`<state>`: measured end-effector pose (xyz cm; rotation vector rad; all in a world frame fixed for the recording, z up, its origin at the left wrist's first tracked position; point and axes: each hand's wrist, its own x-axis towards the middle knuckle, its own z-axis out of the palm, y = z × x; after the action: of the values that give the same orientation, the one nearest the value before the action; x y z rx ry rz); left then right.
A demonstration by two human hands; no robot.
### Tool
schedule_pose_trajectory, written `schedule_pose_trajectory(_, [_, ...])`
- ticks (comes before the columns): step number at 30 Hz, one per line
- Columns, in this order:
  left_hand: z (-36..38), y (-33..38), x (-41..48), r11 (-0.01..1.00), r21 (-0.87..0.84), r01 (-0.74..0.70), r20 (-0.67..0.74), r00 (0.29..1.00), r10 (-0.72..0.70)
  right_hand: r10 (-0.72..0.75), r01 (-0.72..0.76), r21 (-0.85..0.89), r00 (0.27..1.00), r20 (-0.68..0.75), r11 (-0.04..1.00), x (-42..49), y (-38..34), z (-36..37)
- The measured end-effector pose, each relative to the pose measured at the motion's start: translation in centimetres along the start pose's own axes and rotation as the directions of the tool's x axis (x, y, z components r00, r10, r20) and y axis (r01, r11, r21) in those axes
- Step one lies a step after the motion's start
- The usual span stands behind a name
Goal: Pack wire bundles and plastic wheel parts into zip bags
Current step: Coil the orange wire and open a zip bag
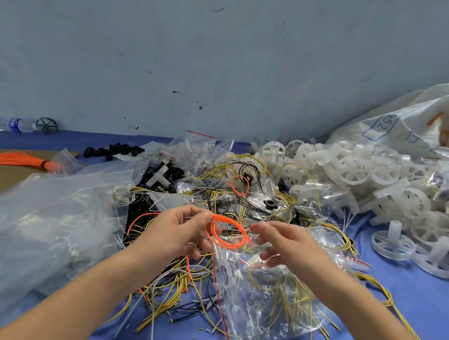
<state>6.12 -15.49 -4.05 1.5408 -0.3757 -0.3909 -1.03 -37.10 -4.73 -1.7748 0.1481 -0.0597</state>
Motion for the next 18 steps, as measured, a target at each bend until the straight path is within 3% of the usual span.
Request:
schedule_pose_trajectory(2, [-1.2,0.7,0.1,0.998,0.059,-0.012,-0.048,0.999,0.014,-0.203,0.160,-0.359,0.976,-0.084,0.920,-0.3,0.6,0.2])
schedule_pose_trajectory(5, [-3.2,1.5,-0.3,0.982,0.186,0.006,-0.059,0.998,0.005,-0.456,0.427,-0.610,0.882,0.119,0.667,-0.9,1.3,1.1])
schedule_pose_trajectory(8, [-4.7,1.7,-1.0,0.967,0.248,0.050,-0.052,0.998,-0.038,-0.512,0.618,-0.712,0.753,0.413,0.335,-1.3,2.0,2.3])
schedule_pose_trajectory(10, [-4.9,1.6,-1.3,0.960,0.267,0.084,-0.051,0.996,-0.073,-0.491,0.647,-0.748,0.705,0.512,0.148,-1.6,2.3,2.9])
schedule_pose_trajectory(12, [-4.4,1.2,-1.7,0.958,0.251,0.137,-0.041,0.991,-0.131,-0.490,0.625,-0.780,0.689,0.535,0.029,-1.8,2.4,3.1])
schedule_pose_trajectory(14, [-3.3,0.8,-1.9,0.962,0.199,0.187,-0.032,0.982,-0.184,-0.544,0.614,-0.787,0.679,0.494,0.052,-2.0,2.3,2.9])
schedule_pose_trajectory(16, [-1.8,0.5,-2.1,0.970,0.135,0.204,-0.023,0.979,-0.203,-0.612,0.611,-0.769,0.685,0.395,0.187,-2.1,1.9,2.8])
schedule_pose_trajectory(18, [-0.2,0.1,-2.4,0.977,0.089,0.192,-0.005,0.981,-0.192,-0.654,0.584,-0.772,0.690,0.310,0.251,-2.1,1.5,2.7])
